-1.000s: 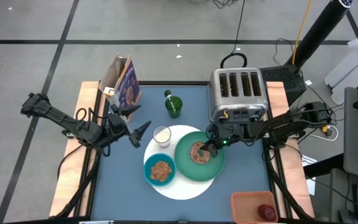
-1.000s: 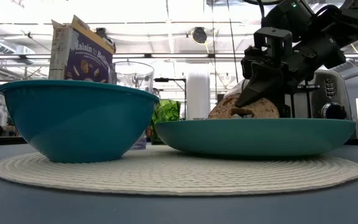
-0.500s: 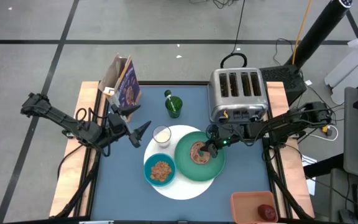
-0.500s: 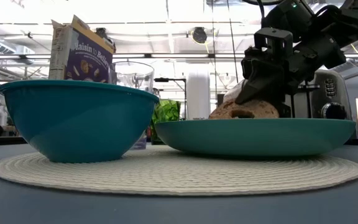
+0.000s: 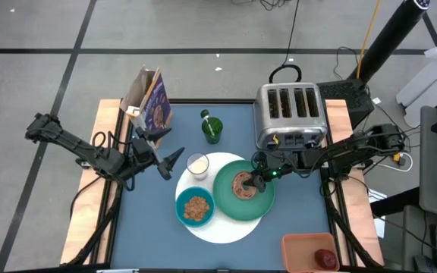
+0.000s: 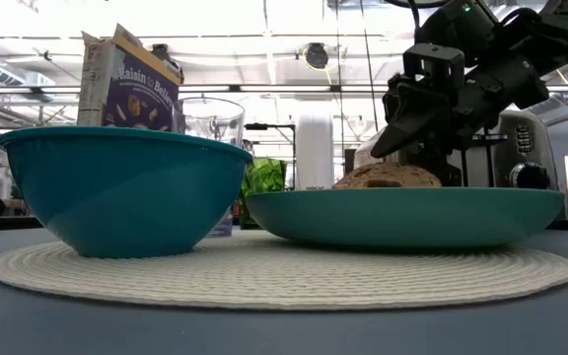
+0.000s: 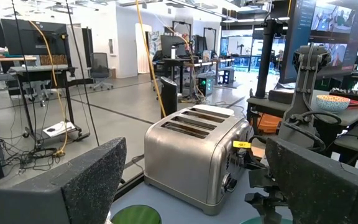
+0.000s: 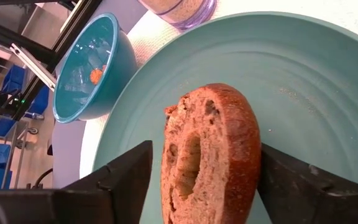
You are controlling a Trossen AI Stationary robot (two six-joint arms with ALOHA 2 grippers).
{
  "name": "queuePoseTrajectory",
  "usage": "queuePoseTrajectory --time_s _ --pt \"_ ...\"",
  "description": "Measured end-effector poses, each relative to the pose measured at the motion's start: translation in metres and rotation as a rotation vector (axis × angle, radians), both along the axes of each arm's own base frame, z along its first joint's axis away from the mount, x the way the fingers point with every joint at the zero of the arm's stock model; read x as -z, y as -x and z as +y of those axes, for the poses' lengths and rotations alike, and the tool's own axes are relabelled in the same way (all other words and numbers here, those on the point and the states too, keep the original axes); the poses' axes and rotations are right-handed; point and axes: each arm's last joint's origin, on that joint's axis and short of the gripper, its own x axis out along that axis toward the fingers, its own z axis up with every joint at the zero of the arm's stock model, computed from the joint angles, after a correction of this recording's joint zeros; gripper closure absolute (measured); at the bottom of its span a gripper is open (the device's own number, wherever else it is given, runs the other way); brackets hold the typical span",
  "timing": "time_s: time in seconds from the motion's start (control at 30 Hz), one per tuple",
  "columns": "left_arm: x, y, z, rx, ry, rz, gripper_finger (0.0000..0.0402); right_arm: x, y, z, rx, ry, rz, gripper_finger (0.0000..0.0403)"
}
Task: Arrange a breakfast setting
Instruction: Put the apple above the green plate from the orange bin
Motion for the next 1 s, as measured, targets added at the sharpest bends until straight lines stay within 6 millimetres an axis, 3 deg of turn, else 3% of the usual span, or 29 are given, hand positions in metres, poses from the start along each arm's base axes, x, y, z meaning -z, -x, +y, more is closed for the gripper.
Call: queuePoseTrajectory --time_s 0.2,0.43,0.83,1.0 --pt "0.0 0.0 0.0 0.0 0.0 0.0 0.0011 0.0 0.0 0.0 -0.005 0.007 -0.001 0.0126" --pt "0.0 0.0 0.0 0.0 0.0 0.0 0.0011 -0.002 0.001 0.002 -0.137 0.069 -0.033 0.0128" --pt "0.0 0.0 0.0 0.0 0.0 0.0 0.0011 -0.008 0.011 -0.002 -0.074 0.182 0.023 0.0128" --pt "0.0 0.0 0.0 0.0 0.0 -0.001 0.0011 -0.02 0.018 -0.003 -0.072 0.207 -0.005 0.0128"
